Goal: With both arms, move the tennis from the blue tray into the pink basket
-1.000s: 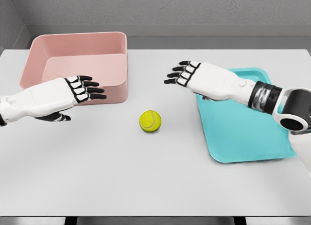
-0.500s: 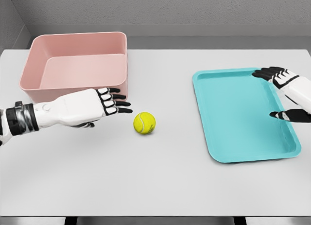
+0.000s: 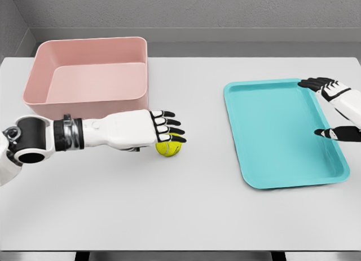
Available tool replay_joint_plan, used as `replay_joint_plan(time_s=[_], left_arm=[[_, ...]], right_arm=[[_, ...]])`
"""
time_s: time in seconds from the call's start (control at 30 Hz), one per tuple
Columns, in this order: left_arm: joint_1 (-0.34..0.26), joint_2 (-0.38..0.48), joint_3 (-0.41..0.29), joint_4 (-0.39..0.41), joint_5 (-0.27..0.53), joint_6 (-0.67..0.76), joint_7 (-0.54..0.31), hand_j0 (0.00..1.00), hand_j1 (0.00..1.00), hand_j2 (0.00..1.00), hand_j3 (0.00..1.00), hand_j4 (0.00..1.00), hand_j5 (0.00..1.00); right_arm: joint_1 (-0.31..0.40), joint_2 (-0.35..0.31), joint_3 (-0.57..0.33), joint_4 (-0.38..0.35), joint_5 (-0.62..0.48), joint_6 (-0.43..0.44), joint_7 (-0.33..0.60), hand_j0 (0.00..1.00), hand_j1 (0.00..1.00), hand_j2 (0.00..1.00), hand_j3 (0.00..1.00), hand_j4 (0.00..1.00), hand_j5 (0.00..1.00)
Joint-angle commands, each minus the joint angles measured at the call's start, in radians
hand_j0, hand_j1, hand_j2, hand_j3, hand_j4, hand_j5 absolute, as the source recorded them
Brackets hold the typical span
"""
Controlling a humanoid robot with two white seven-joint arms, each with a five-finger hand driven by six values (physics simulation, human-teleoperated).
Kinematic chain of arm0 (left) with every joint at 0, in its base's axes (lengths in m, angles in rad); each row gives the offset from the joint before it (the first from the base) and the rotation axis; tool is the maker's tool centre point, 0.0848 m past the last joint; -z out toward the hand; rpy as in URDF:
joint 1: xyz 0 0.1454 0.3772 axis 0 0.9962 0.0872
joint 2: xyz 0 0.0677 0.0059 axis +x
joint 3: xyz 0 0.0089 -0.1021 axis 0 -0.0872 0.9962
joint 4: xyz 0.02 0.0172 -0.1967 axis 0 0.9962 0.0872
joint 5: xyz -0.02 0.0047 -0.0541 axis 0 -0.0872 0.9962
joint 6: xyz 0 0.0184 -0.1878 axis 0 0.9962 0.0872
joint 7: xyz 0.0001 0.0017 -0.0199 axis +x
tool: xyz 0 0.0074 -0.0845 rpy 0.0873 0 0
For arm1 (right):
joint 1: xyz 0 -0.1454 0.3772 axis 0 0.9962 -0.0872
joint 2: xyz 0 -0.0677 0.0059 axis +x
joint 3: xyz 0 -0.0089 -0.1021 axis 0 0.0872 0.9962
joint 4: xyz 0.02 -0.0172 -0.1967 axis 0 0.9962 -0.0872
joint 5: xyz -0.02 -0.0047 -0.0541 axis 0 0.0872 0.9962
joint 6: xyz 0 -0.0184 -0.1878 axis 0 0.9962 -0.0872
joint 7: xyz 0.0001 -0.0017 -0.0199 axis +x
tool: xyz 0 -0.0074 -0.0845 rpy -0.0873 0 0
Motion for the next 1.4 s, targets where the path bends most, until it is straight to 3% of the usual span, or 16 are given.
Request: replay_joint_plan(time_s=[0.0,0.07,0.2,0.53,0.57,0.87,1.37], left_arm=[[-0.003,-0.019,-0.03,0.024,0.003,0.001,-0.002,1.0,1.0,1.0,1.0,1.0,1.0],[-0.038,-0.042,-0.067,0.055,0.005,0.001,-0.002,1.0,1.0,1.0,1.0,1.0,1.0],[-0.057,-0.074,-0.078,0.093,0.005,0.001,-0.002,1.0,1.0,1.0,1.0,1.0,1.0],[-0.058,-0.082,-0.087,0.115,0.016,0.001,-0.002,1.0,1.0,1.0,1.0,1.0,1.0],[-0.075,-0.099,-0.093,0.158,0.016,0.001,-0.002,1.0,1.0,1.0,1.0,1.0,1.0],[-0.11,-0.16,-0.114,0.244,0.011,0.001,-0.002,1.0,1.0,1.0,1.0,1.0,1.0],[-0.11,-0.16,-0.14,0.241,0.016,0.001,-0.002,1.0,1.0,1.0,1.0,1.0,1.0]], right_arm=[[0.0,-0.001,0.001,0.012,-0.007,0.003,-0.001,1.0,1.0,1.0,1.0,1.0,1.0],[-0.002,-0.001,0.001,0.015,-0.007,0.003,-0.001,1.0,1.0,1.0,1.0,1.0,1.0],[-0.006,-0.001,0.001,0.04,-0.006,0.003,-0.001,1.0,1.0,1.0,1.0,1.0,1.0],[-0.006,-0.001,0.001,0.041,-0.007,0.003,-0.001,1.0,1.0,1.0,1.0,1.0,1.0],[-0.005,-0.001,0.001,0.04,-0.007,0.003,-0.001,1.0,1.0,1.0,1.0,1.0,1.0],[-0.006,-0.001,0.001,0.041,-0.007,0.003,-0.001,1.0,1.0,1.0,1.0,1.0,1.0],[-0.005,-0.001,0.001,0.04,-0.009,0.003,-0.001,1.0,1.0,1.0,1.0,1.0,1.0]])
